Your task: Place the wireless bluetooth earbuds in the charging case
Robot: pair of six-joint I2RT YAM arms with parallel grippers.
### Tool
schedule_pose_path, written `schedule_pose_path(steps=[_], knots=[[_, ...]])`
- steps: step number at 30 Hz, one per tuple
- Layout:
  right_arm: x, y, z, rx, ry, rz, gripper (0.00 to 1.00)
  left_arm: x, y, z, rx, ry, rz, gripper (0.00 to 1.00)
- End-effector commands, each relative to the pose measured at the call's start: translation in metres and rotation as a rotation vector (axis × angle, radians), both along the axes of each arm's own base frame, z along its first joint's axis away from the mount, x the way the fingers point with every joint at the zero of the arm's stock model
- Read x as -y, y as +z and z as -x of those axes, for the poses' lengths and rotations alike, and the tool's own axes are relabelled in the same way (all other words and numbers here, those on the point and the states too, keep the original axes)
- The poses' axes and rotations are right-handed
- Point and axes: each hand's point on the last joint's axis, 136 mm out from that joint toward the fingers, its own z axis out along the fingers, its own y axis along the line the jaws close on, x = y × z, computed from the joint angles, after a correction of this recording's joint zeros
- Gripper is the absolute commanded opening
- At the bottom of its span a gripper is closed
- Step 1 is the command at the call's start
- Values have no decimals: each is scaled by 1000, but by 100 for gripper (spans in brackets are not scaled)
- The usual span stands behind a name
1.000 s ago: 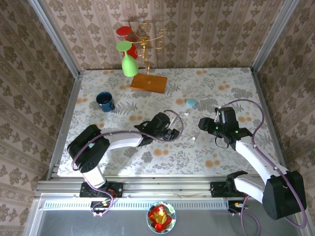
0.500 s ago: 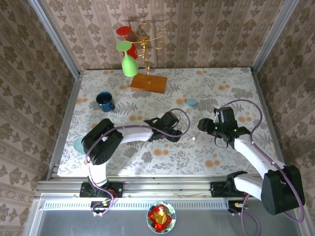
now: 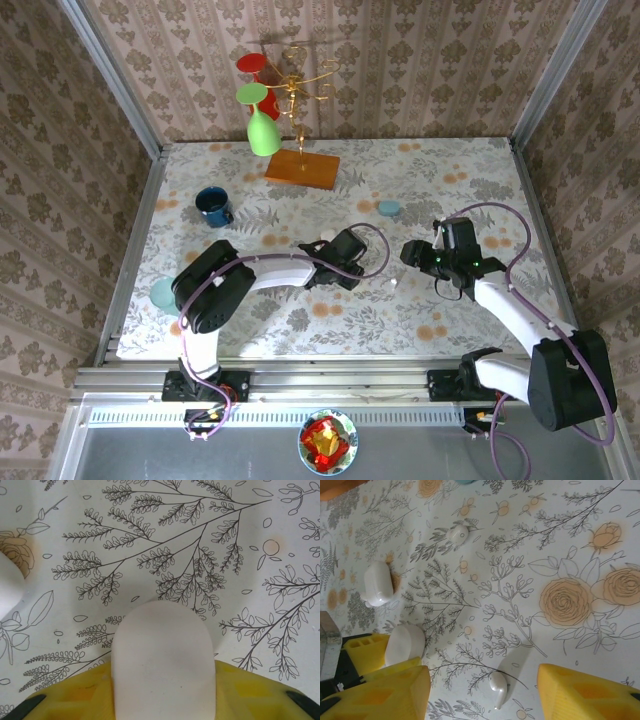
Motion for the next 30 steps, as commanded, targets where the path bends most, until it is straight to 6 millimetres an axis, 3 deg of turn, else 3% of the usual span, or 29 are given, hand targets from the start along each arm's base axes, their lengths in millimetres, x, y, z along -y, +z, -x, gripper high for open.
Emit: schedule_pose_path(steps=[1, 3, 7, 11, 17, 22, 30], knots=[[-7, 9, 0, 22, 20, -64, 60, 7, 19, 3, 58, -103, 15, 39], [-13, 16, 1, 36, 43, -107, 60, 7, 26, 2, 104, -128, 31, 33], [-30, 27, 6, 43, 83, -235, 63, 9, 38, 2, 192, -241, 29, 33], [-48, 30, 16, 5, 168, -331, 65, 19, 52, 22, 241, -452, 77, 34], [-66, 34, 29, -28, 245, -467, 65, 22, 78, 39, 306, -591, 193, 34], [-68, 27, 34, -49, 250, -484, 65, 23, 99, 57, 345, -677, 329, 32], [-93, 39, 35, -34, 333, -590, 64, 23, 117, 66, 420, -721, 417, 32]])
